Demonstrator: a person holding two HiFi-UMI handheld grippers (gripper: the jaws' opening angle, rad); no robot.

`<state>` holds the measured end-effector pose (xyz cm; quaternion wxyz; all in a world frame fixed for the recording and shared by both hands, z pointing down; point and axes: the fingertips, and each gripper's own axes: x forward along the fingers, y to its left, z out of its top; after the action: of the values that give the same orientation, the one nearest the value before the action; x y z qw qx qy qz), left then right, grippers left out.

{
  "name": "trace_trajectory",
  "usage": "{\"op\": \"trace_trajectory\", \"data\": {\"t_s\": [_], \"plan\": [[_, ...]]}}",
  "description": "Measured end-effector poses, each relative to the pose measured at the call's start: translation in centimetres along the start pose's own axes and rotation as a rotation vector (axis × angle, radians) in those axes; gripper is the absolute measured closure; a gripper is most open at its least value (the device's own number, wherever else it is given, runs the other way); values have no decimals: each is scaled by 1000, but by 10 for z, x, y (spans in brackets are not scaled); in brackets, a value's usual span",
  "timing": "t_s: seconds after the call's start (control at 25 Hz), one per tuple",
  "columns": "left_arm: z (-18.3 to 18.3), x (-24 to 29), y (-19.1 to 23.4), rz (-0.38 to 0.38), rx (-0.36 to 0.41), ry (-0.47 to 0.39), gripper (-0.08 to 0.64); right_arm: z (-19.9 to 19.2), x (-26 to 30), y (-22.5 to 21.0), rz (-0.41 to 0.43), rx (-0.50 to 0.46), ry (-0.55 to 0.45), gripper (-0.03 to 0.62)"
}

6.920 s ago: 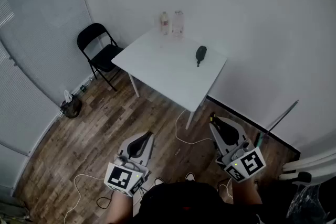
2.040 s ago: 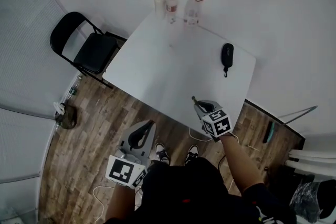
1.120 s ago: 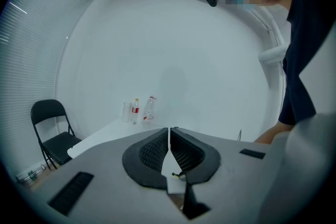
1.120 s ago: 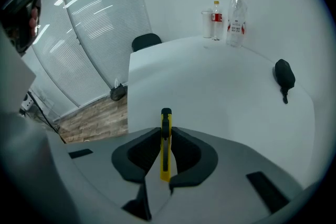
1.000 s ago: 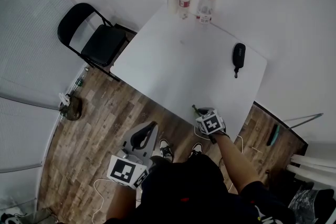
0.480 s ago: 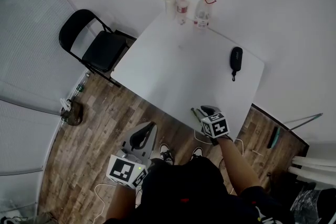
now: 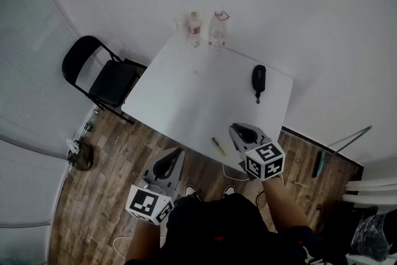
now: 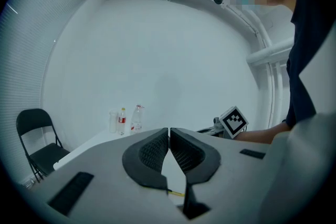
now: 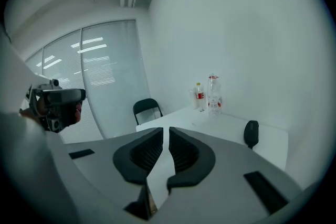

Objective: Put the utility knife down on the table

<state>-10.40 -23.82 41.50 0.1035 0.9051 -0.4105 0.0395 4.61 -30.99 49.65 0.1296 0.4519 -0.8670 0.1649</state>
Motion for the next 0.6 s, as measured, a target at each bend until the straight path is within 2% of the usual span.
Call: {"op": "trace_trajectory", "data": {"t_s": [0.16,0.36,0.6], "plan": [[10,9,-15,-40,14,-19,529,35,-39,3,-30,-27,-105,548],[21,17,-30,-68,50,-33,529,79,-95,9,-58,-62,-282,552],[37,26,-38,-83,76,-61,529,117,-146,25,-67,-183,-445,569]]}}
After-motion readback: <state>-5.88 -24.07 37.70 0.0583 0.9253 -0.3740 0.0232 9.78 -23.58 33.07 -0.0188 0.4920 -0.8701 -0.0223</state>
